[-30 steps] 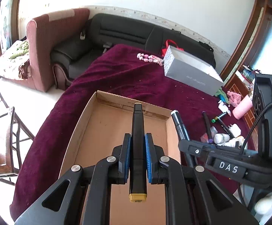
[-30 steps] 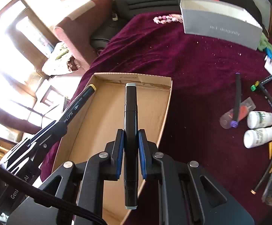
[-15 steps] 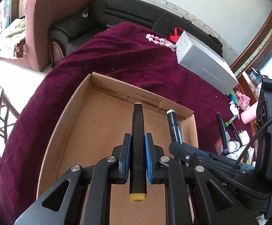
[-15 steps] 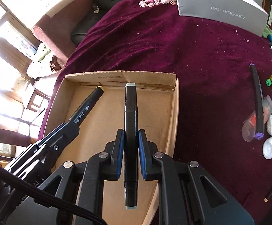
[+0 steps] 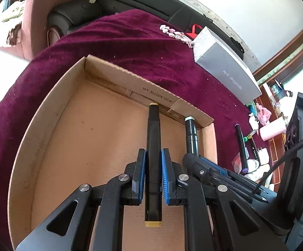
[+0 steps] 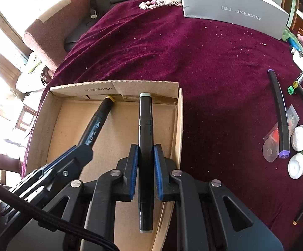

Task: Organize objects
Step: 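Carry both black markers over the cardboard tray and lower them inside, then open both tools to release the markers in the tray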

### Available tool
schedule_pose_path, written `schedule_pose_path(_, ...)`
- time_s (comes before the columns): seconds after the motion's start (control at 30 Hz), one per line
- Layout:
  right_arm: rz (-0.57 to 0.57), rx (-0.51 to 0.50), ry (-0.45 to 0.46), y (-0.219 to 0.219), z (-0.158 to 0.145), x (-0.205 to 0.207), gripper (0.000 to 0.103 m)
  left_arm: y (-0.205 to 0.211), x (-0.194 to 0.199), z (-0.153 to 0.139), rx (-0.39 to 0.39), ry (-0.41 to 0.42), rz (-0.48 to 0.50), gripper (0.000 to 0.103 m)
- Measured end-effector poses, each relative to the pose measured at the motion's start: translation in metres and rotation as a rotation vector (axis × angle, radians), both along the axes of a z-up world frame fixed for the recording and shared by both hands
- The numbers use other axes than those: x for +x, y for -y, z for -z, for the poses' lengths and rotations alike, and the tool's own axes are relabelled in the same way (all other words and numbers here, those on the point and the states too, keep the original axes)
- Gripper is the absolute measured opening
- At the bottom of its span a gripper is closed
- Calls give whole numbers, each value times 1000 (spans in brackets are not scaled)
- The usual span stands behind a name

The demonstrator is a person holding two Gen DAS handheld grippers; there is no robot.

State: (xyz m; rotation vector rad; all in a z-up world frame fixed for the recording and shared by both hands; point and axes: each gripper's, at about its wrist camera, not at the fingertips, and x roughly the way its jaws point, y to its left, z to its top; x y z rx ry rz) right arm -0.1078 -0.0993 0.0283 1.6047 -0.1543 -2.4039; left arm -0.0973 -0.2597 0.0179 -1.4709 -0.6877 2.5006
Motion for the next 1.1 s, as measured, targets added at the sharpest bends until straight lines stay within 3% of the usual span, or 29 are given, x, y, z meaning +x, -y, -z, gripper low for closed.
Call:
schedule_pose_path(0.3, 4, -5, -30, 1, -1, 1, 18, 14, 1, 12, 146, 17, -47, 14)
schedule_pose_path(0.43, 0, -35, -36, 0, -2, 0, 23, 22, 5, 8, 199, 5, -63, 29)
schedule_pose_path(0.57, -8, -57, -59, -2, -10, 3, 29, 29, 15, -9, 197, -23, -79, 31)
schedule_pose_path(0.67, -1, -62, -92, -8, -21, 10, 40, 34, 28, -22, 161, -38, -95, 34)
schedule_pose_path(0.77, 3, -83, -131, -21, -36, 22, 41, 35, 46, -37, 134, -71, -117, 38)
schedule_pose_path(0.87, 10, -103, -171, -38, -48, 41, 49, 28, 67, -53, 114, -117, -105, 38)
schedule_pose_path(1.1, 42, -90, -251, -85, -63, 89, 51, -12, 100, -80, 106, -169, -41, 46)
